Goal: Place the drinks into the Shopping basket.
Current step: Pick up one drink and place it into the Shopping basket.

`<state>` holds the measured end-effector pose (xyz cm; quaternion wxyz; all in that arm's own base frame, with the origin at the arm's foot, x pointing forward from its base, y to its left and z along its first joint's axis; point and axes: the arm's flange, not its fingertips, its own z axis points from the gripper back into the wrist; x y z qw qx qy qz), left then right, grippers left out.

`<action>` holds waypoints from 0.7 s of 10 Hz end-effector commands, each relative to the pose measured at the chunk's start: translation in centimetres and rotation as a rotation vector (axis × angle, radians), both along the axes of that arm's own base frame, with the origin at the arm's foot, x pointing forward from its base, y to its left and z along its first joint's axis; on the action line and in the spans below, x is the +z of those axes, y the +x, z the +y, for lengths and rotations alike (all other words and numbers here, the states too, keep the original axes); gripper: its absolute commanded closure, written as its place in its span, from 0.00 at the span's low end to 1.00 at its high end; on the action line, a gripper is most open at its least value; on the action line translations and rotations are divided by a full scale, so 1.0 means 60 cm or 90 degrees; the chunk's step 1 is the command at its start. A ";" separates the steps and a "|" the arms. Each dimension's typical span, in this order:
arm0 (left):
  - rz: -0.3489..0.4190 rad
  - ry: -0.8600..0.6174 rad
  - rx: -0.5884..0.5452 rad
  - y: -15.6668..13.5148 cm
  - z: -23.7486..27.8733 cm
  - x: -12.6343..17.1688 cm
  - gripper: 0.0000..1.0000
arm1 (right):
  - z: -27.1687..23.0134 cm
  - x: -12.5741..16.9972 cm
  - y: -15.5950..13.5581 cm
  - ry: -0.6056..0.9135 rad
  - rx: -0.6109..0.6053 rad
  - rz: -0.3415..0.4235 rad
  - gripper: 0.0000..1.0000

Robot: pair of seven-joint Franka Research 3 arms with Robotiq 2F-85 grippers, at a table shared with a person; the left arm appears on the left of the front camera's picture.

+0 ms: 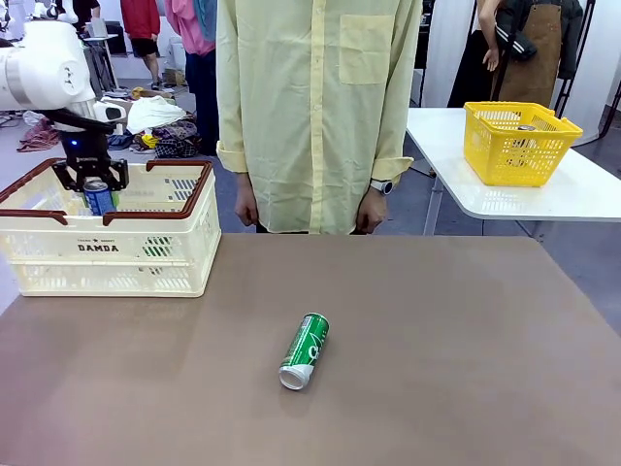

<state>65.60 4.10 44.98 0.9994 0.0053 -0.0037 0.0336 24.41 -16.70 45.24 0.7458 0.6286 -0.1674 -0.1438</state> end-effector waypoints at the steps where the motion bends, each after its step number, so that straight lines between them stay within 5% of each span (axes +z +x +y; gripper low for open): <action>1: -0.009 -0.001 -0.005 -0.013 -0.004 -0.016 1.00 | 0.001 0.011 0.004 0.016 -0.006 0.000 0.00; 7: 0.002 0.002 -0.003 -0.007 -0.019 -0.044 1.00 | 0.001 0.011 0.004 0.016 -0.006 0.000 0.00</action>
